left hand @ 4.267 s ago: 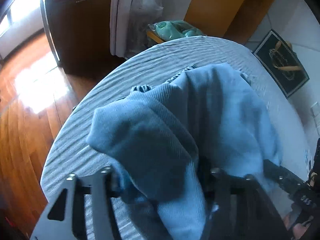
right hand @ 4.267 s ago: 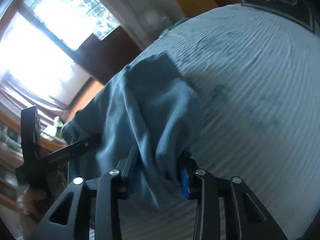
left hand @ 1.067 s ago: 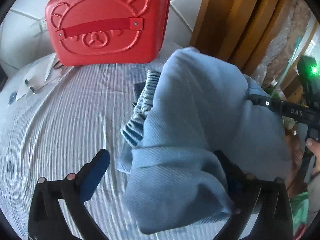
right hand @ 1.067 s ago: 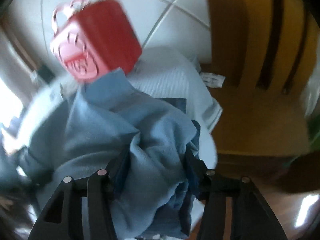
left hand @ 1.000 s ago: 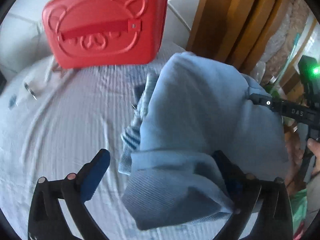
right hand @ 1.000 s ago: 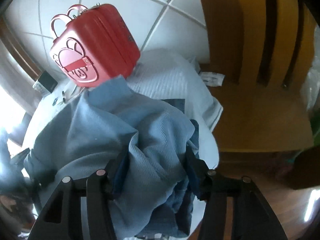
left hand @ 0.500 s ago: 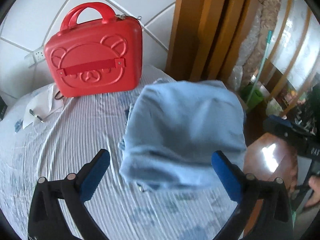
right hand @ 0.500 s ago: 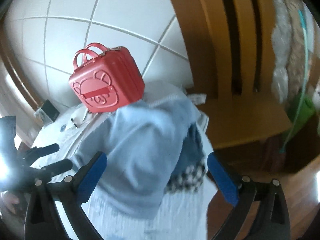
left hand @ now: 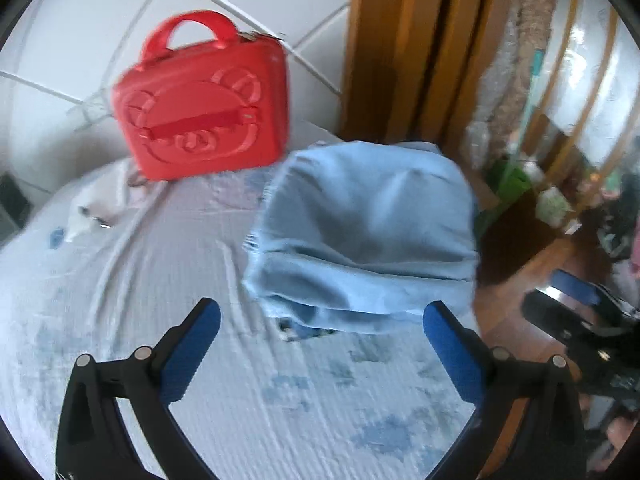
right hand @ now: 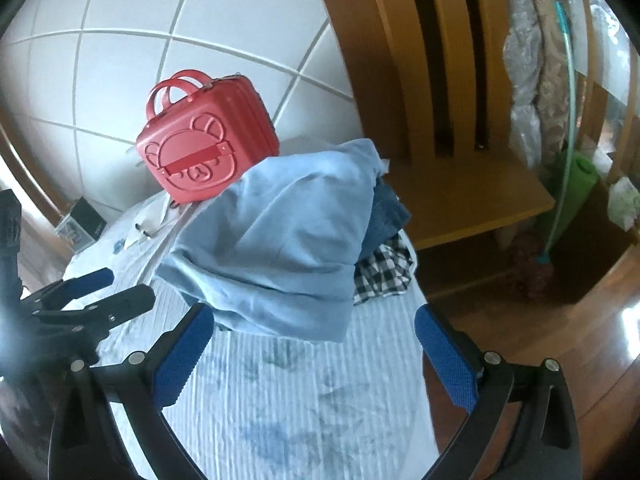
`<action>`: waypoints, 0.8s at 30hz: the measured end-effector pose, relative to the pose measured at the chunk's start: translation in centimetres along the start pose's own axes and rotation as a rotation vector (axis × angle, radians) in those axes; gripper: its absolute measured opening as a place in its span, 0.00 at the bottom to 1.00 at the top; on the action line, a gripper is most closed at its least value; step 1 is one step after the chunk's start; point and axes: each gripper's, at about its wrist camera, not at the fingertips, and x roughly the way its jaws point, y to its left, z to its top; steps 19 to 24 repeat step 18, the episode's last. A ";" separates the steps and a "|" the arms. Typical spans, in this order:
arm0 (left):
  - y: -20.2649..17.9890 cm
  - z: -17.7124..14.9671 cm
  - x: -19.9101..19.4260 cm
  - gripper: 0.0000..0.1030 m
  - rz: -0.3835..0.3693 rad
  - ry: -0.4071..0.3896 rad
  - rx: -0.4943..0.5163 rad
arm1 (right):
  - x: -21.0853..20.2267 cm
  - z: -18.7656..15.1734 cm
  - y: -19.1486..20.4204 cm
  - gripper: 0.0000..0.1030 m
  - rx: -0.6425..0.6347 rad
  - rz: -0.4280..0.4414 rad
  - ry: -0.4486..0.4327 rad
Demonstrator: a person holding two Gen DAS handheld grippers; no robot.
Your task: Fold clothes
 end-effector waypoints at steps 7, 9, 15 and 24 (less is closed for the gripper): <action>-0.2 -0.5 -1.0 1.00 0.015 -0.008 0.018 | 0.3 -0.1 0.9 0.99 -0.016 -0.001 0.009; -0.3 -0.7 -1.2 1.00 0.016 -0.011 0.020 | 0.4 -0.1 0.9 0.99 -0.014 0.000 0.015; -0.4 -0.9 -1.3 1.00 0.003 0.001 0.017 | 0.5 -0.2 0.9 0.99 -0.020 -0.007 0.025; -0.5 -1.0 -1.4 1.00 0.000 0.001 0.020 | 0.5 -0.2 0.9 0.99 -0.025 -0.010 0.025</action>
